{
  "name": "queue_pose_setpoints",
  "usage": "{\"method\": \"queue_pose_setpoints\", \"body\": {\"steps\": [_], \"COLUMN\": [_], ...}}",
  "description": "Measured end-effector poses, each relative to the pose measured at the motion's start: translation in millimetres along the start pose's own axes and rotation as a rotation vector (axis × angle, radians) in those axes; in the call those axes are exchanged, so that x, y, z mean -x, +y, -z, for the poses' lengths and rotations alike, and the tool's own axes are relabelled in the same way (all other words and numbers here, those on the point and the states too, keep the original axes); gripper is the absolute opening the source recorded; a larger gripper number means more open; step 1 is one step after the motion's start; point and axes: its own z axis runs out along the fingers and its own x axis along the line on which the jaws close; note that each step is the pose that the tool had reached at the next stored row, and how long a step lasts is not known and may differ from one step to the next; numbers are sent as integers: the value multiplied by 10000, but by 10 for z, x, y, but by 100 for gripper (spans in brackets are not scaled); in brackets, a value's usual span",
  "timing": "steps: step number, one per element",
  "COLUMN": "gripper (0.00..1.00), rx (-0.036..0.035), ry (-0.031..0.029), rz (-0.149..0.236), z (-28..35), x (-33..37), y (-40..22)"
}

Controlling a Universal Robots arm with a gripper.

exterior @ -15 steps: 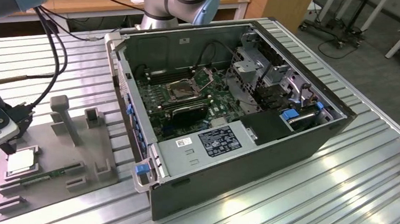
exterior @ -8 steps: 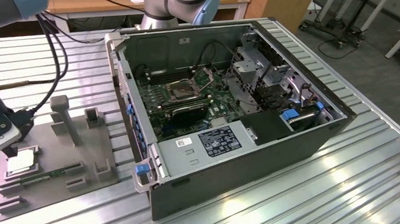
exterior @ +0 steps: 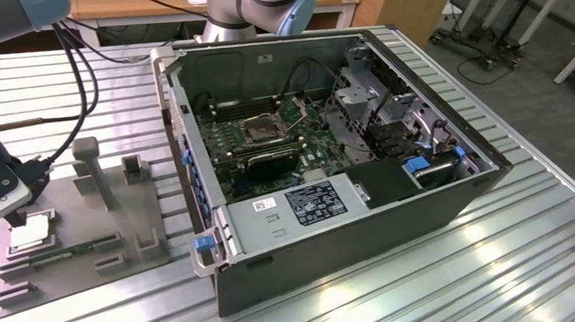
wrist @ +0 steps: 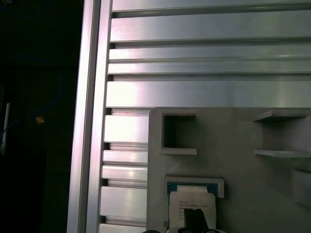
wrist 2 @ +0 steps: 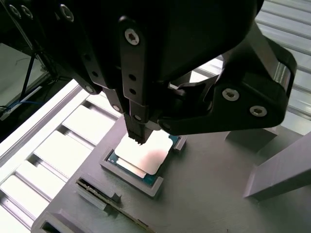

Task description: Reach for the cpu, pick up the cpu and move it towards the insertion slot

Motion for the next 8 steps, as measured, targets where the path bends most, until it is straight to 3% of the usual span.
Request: {"method": "queue_pose_setpoints", "body": {"steps": [8], "gripper": [11], "rx": [-2], "ry": [4], "rz": [0], "z": [-15], "x": [-1], "y": [-1]}}
